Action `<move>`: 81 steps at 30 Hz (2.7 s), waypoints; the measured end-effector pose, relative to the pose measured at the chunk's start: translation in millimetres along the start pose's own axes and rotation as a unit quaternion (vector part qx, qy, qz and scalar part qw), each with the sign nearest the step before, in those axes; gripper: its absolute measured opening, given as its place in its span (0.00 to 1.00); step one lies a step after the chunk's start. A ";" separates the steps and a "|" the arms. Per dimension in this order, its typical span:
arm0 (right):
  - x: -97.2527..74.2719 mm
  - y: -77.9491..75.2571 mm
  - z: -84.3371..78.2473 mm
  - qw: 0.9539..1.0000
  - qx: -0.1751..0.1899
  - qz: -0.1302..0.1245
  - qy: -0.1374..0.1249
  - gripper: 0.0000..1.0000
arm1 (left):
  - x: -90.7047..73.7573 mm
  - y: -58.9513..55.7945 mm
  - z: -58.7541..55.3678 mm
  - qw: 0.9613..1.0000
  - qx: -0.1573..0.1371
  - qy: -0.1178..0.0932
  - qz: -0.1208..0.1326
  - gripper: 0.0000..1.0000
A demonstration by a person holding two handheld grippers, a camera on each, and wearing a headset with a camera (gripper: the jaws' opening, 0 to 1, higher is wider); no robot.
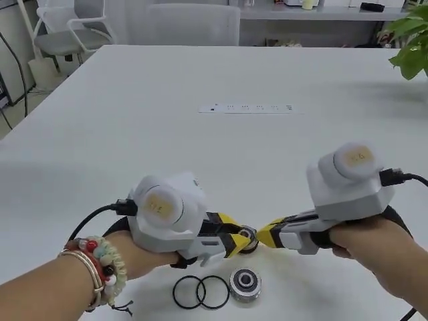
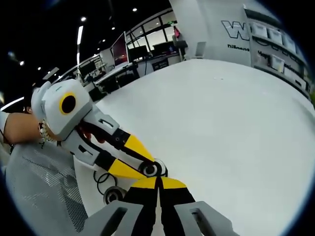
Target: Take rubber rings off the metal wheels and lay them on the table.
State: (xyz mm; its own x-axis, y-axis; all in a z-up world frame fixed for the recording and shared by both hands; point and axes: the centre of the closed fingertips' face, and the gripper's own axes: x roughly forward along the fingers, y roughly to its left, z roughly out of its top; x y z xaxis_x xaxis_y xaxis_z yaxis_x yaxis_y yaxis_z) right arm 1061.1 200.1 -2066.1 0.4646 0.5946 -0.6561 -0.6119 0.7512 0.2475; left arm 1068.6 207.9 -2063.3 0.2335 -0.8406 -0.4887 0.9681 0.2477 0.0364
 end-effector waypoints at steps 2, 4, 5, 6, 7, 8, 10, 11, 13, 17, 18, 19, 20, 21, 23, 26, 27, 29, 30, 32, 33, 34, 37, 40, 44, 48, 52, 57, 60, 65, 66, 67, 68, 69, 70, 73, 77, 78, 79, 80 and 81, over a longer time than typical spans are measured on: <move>0.0 0.4 0.6 1.000 -0.002 0.000 0.000 0.00 | 0.0 0.1 -0.1 1.000 0.000 0.000 0.000 0.08; 0.1 0.8 1.3 1.000 -0.003 0.001 0.000 0.00 | 0.0 0.2 -0.1 1.000 0.000 0.000 0.001 0.08; 0.0 1.3 1.5 1.000 -0.003 0.001 -0.001 0.00 | -0.1 0.1 -0.2 1.000 0.001 0.000 0.001 0.08; 0.2 1.5 2.1 1.000 -0.003 0.002 -0.001 0.00 | -0.1 0.2 -0.2 1.000 0.001 0.000 0.001 0.08; 0.1 2.0 2.2 1.000 -0.005 0.002 -0.001 0.00 | -0.2 0.2 -0.2 1.000 0.001 0.000 0.001 0.08; 0.2 2.5 2.6 1.000 -0.006 0.002 -0.001 0.00 | -0.2 0.2 -0.1 1.000 0.001 0.000 0.001 0.08; 0.4 3.1 3.3 1.000 -0.007 0.003 -0.002 0.00 | -0.2 0.3 -0.2 1.000 0.001 0.000 0.001 0.08; 0.4 3.6 3.6 1.000 -0.006 0.004 -0.003 0.00 | -0.2 0.2 -0.2 1.000 0.001 -0.001 0.001 0.08; 0.4 5.3 5.5 1.000 -0.005 0.008 -0.007 0.00 | -0.4 0.0 -0.2 1.000 0.001 -0.001 0.001 0.08; 2.1 14.8 12.5 0.999 -0.013 0.028 -0.027 0.00 | -0.4 0.0 0.0 1.000 -0.001 -0.002 0.002 0.08; 2.3 16.8 19.2 0.998 -0.008 0.031 -0.046 0.00 | -0.3 0.0 0.1 1.000 -0.001 -0.002 0.002 0.08; 1.9 19.4 21.1 0.998 0.003 0.038 -0.050 0.00 | -0.4 -0.2 0.1 1.000 -0.002 -0.002 0.003 0.08; 1.4 17.9 22.3 0.998 0.000 0.036 -0.053 0.00 | -0.5 -0.2 0.1 1.000 -0.002 -0.002 0.003 0.08; 1.4 15.3 19.2 0.999 -0.002 0.030 -0.044 0.00 | -0.5 -0.2 0.0 1.000 -0.003 -0.001 0.003 0.08; 2.8 11.0 13.4 0.999 -0.004 0.021 -0.032 0.00 | -0.5 -0.3 0.0 1.000 -0.003 -0.002 0.004 0.08; 2.7 8.0 9.7 0.999 0.006 0.020 -0.026 0.00 | -0.5 -0.5 0.1 1.000 -0.005 -0.003 0.005 0.08; 2.5 7.6 9.9 0.999 0.007 0.019 -0.026 0.00 | -0.5 -0.5 0.1 1.000 -0.006 -0.003 0.005 0.08; 2.9 5.6 8.4 0.999 0.018 0.015 -0.024 0.00 | -0.4 -0.4 0.3 1.000 -0.008 -0.001 0.007 0.08; 2.8 5.1 7.8 0.999 0.019 0.013 -0.023 0.00 | -0.3 -0.4 0.3 1.000 -0.007 0.000 0.007 0.08; 2.9 3.7 6.1 1.000 0.021 0.010 -0.019 0.00 | -0.2 -0.2 0.1 1.000 -0.004 0.000 0.007 0.08; 3.0 3.0 5.6 1.000 0.023 0.010 -0.019 0.00 | -0.2 -0.2 0.1 1.000 -0.002 0.001 0.007 0.08; 3.1 2.6 5.5 0.999 0.024 0.011 -0.020 0.00 | 0.0 -0.1 0.2 1.000 0.001 0.002 0.006 0.08; 3.2 2.3 5.5 0.999 0.029 0.012 -0.020 0.00 | 0.4 0.1 1.2 1.000 0.002 0.011 0.005 0.09; 2.9 1.5 5.6 0.999 0.029 0.011 -0.020 0.00 | -1.2 1.3 2.6 1.000 0.004 0.023 0.005 0.13; 2.1 0.0 6.5 0.999 0.033 0.009 -0.022 0.00 | -2.8 -2.7 7.3 1.000 0.000 0.021 -0.005 0.28; 1.5 -0.7 7.6 0.999 0.034 0.008 -0.024 0.00 | -8.6 -2.2 20.8 1.000 -0.006 0.007 -0.009 0.30; 0.4 0.2 10.4 0.999 0.036 0.010 -0.029 0.00 | -18.5 -8.0 36.7 1.000 0.003 0.002 -0.025 0.38; -0.2 0.4 10.9 0.999 0.034 0.010 -0.029 0.00 | -32.5 -16.5 51.9 0.999 0.016 0.006 -0.051 0.54; -0.4 1.1 12.1 0.999 0.036 0.012 -0.031 0.00 | -43.4 -17.7 60.3 0.998 0.042 0.006 -0.052 0.65; -1.4 4.2 15.7 0.999 0.030 0.014 -0.034 0.00 | -69.0 -19.8 63.9 0.996 0.062 0.014 -0.057 0.69; -1.5 4.4 16.3 0.999 0.028 0.013 -0.033 0.00 | -73.2 -19.4 63.4 0.996 0.063 0.015 -0.055 0.70; -1.7 5.2 16.9 0.999 0.023 0.013 -0.033 0.00 | -79.3 -18.5 62.0 0.996 0.064 0.015 -0.053 0.72; -1.7 6.0 17.4 0.999 0.022 0.014 -0.033 0.00 | -83.9 -18.3 61.2 0.996 0.064 0.015 -0.052 0.74; -1.8 6.7 17.8 0.999 0.021 0.014 -0.033 0.00 | -88.3 -18.1 60.2 0.997 0.063 0.016 -0.051 0.76; -2.2 8.9 18.5 0.999 0.019 0.015 -0.034 0.00 | -95.1 -17.5 58.6 0.997 0.062 0.017 -0.047 0.78; -2.4 9.4 20.8 0.999 0.015 0.017 -0.036 0.00 | -108.0 -15.8 54.6 0.997 0.061 0.019 -0.037 0.81; -3.6 12.6 25.1 0.999 0.013 0.022 -0.042 0.00 | -126.7 -13.6 45.7 0.998 0.056 0.028 -0.022 0.82; -4.4 14.1 27.2 0.999 0.013 0.024 -0.045 0.00 | -132.1 -13.4 43.7 0.998 0.055 0.029 -0.017 0.83; -4.9 15.0 28.4 0.999 0.013 0.025 -0.047 0.00 | -135.4 -13.3 42.5 0.998 0.053 0.029 -0.014 0.84; -5.4 16.1 30.3 0.998 0.013 0.027 -0.050 0.00 | -140.5 -12.8 40.9 0.998 0.048 0.027 -0.008 0.84; -5.8 17.0 31.4 0.998 0.013 0.028 -0.052 0.00 | -143.6 -12.3 39.7 0.999 0.045 0.026 -0.004 0.85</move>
State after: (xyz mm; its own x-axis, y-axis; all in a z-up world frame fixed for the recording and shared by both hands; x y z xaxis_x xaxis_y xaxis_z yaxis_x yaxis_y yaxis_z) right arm 1068.1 218.4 -2035.6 0.4946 0.6613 -0.5640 -0.6227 0.7223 0.3008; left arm 1026.8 306.5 -1959.0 0.2236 -0.8156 -0.5336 0.9746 0.1952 0.1100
